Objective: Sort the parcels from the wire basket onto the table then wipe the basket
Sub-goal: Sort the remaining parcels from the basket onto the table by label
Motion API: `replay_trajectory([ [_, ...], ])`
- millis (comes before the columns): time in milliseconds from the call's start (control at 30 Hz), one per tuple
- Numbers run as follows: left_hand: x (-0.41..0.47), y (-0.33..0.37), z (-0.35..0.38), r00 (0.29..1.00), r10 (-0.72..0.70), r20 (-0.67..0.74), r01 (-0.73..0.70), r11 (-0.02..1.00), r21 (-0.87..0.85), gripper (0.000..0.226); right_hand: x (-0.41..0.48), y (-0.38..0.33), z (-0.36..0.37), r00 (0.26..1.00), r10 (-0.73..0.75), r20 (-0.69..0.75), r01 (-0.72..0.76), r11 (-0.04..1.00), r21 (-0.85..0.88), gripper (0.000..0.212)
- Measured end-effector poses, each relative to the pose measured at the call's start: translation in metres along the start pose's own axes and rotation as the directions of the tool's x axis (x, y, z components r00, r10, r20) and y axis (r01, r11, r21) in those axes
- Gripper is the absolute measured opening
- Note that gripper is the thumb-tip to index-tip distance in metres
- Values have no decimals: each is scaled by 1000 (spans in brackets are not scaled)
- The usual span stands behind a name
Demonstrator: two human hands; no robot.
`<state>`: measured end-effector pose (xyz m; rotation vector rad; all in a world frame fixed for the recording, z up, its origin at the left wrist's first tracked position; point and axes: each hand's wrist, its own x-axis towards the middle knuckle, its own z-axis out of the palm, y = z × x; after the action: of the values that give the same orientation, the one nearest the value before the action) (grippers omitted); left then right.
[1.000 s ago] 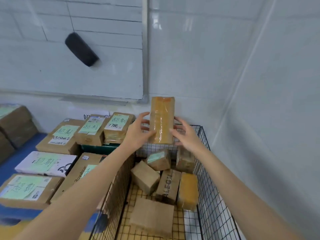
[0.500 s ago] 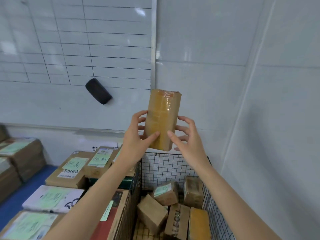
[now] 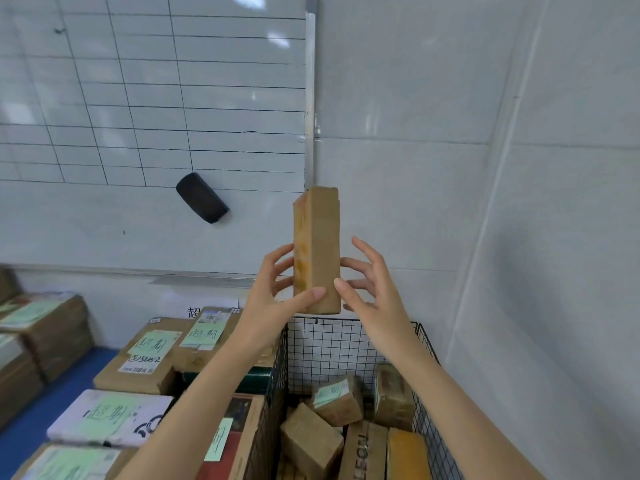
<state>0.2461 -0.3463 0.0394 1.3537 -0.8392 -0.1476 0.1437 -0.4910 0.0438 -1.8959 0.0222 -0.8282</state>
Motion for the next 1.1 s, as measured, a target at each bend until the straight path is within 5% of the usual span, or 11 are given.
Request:
replay_trajectory([
  [300, -6, 0, -5, 976, -54, 210, 123, 935, -332, 56, 0, -2, 12, 995, 58, 82, -62, 997, 52, 53],
  [533, -6, -3, -8, 975, -72, 210, 123, 962, -242, 63, -2, -5, 10, 997, 28, 66, -33, 998, 62, 55],
  [833, -3, -1, -8, 999, 3, 47, -7, 996, 84, 68, -4, 2, 3, 999, 37, -6, -37, 998, -51, 66],
  [1100, -6, 0, -6, 996, 53, -70, -52, 999, 11, 62, -7, 8, 3, 994, 104, -18, -104, 994, -26, 68],
])
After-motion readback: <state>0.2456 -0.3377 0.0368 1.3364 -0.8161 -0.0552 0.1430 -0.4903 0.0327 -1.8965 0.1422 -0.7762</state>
